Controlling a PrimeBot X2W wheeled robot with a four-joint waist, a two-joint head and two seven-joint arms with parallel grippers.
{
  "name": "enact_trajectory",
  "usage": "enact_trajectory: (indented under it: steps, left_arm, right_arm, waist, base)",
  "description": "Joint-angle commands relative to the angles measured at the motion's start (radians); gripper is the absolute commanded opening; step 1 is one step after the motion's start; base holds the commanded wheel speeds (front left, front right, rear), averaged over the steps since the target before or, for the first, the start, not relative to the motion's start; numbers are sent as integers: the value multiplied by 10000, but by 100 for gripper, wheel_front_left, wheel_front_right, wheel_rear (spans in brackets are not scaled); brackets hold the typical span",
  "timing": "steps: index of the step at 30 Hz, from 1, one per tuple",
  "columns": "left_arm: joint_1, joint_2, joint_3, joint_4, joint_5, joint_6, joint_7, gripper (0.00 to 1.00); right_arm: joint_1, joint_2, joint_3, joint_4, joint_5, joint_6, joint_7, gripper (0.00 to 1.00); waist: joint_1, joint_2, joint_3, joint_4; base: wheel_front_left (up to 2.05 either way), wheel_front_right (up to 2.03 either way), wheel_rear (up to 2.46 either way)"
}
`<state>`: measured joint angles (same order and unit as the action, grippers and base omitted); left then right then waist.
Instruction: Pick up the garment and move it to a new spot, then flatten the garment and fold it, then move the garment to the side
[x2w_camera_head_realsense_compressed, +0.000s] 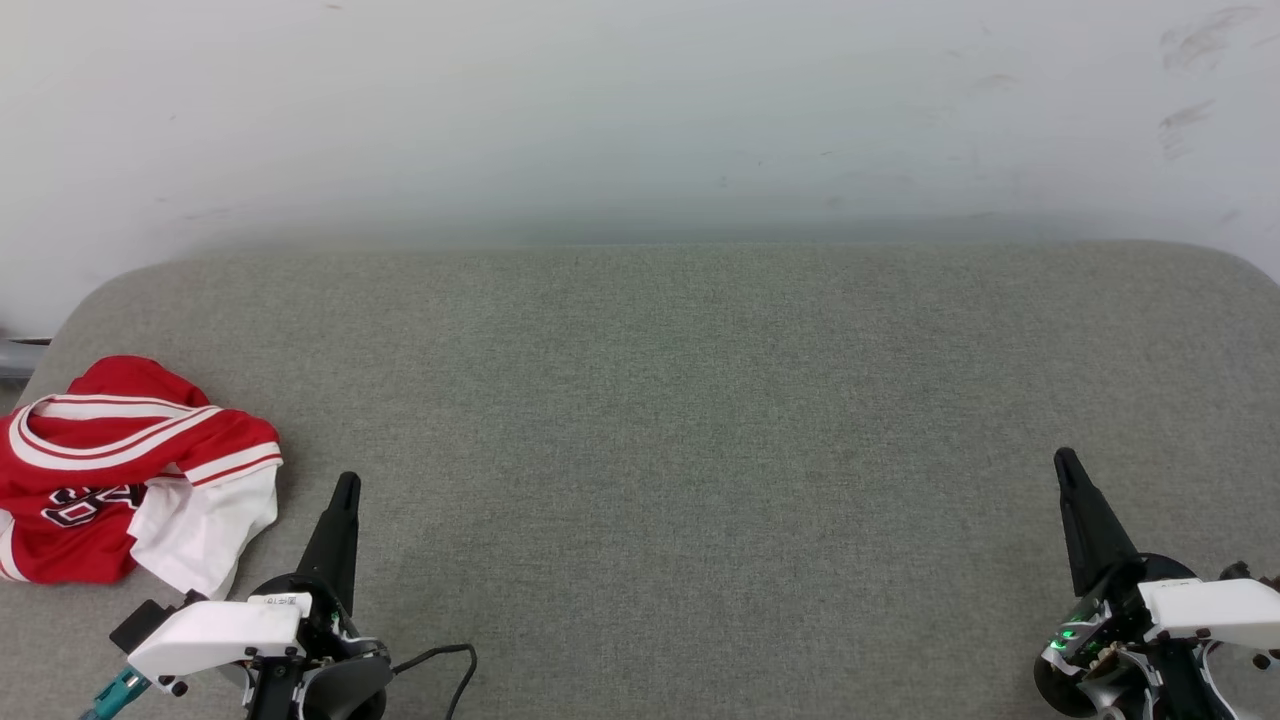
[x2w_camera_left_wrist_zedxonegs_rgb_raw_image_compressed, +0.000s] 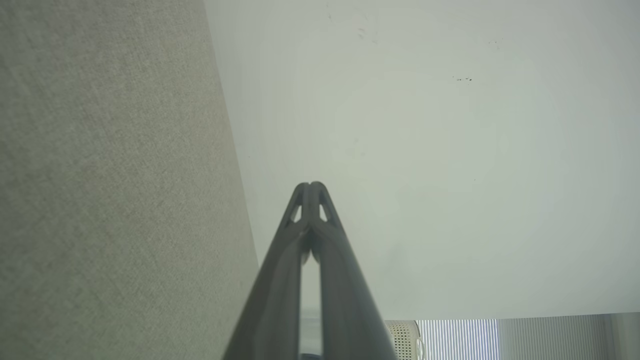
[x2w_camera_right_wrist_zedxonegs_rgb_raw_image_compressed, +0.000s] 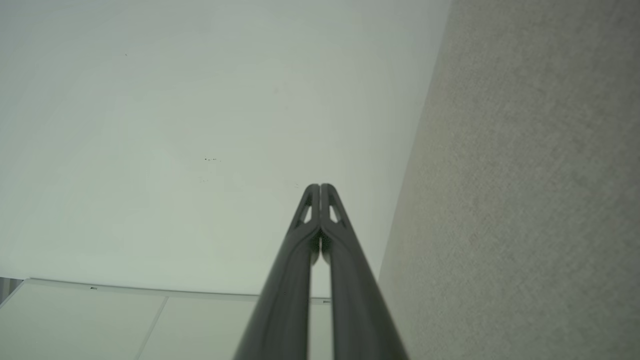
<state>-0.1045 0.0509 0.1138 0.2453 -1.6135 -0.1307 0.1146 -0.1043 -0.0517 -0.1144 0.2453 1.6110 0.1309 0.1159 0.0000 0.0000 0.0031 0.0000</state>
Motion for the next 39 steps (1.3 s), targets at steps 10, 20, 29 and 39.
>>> enact_trajectory:
  steps: [10, 20, 29, 39]
  left_arm:
    - [1, 0, 4, 0, 1, 0, -3, 100]
    - [310, -34, -128, 274, 205, 2, -364, 100]
    - [354, -29, -19, 359, 712, 1, -793, 100]
    - [392, -23, 706, 34, 2126, 1, -1218, 100]
  right_arm:
    - [1, 0, 0, -1, -3, 0, -3, 100]
    - [357, 4, 147, 201, -309, -2, -359, 100]
    - [417, 5, 162, 198, -1189, -2, -791, 100]
    - [374, 5, -12, 7, -3007, -2, -1221, 100]
  waist:
    - [0, 0, 0, 0]
    - [0, 0, -1, -15]
    - [0, 0, 2, -34]
    - [0, 0, 4, -27]
  base:
    - [0, 0, 0]
    - [0, 0, 0]
    - [0, 0, 0]
    - [0, 0, 0]
